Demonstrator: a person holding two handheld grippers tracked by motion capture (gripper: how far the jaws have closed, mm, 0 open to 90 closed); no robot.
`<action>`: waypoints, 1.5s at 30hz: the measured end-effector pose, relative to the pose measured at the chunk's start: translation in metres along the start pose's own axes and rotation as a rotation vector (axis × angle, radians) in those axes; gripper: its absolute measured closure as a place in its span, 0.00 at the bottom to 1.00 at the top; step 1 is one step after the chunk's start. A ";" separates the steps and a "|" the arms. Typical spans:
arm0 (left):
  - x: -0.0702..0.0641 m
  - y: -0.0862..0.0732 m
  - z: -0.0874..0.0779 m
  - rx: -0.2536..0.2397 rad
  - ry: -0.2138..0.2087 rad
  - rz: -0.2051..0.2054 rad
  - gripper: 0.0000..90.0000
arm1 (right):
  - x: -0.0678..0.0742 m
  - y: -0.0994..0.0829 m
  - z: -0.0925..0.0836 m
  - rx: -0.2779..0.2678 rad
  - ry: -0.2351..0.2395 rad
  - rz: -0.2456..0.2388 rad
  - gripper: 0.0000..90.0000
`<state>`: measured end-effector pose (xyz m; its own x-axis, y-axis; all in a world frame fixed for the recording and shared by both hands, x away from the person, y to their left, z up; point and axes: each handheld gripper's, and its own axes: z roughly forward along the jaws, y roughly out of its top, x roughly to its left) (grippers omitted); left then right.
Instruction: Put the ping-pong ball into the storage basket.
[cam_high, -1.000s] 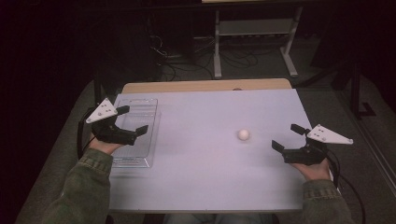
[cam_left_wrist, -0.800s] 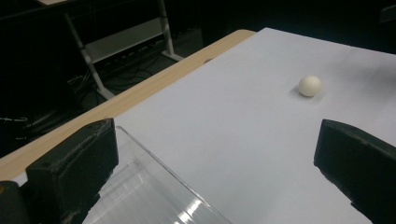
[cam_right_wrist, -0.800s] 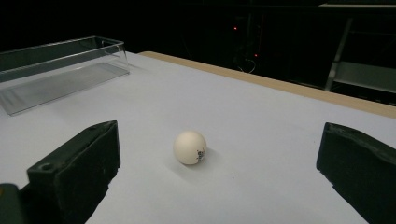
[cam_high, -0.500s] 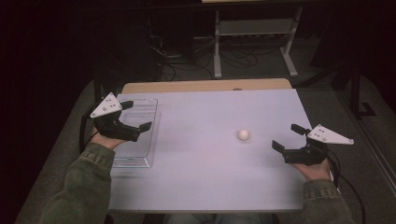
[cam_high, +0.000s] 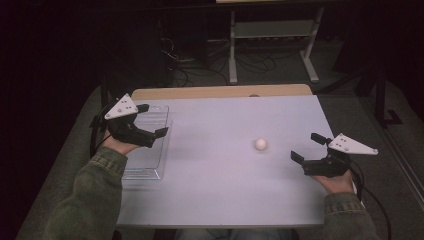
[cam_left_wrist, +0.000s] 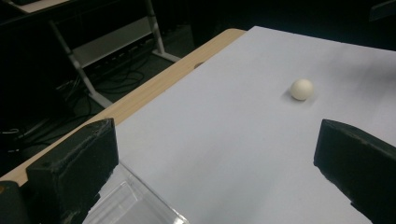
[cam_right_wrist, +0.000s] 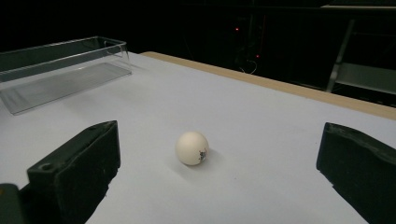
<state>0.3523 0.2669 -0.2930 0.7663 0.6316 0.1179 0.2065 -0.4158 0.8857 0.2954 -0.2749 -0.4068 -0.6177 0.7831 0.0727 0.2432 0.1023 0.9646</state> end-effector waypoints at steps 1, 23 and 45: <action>0.000 0.002 0.001 -0.009 -0.007 -0.010 0.00 | 0.000 0.000 0.000 0.001 0.000 -0.001 0.00; -0.007 0.024 0.021 0.034 -0.051 0.051 0.00 | -0.002 0.000 -0.002 -0.007 -0.003 0.007 0.00; -0.015 0.049 0.040 0.060 -0.078 0.113 0.00 | -0.001 0.000 -0.002 -0.004 0.002 0.006 0.00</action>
<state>0.3752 0.2115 -0.2694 0.8313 0.5267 0.1776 0.1509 -0.5214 0.8398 0.2944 -0.2764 -0.4065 -0.6176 0.7825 0.0787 0.2441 0.0956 0.9650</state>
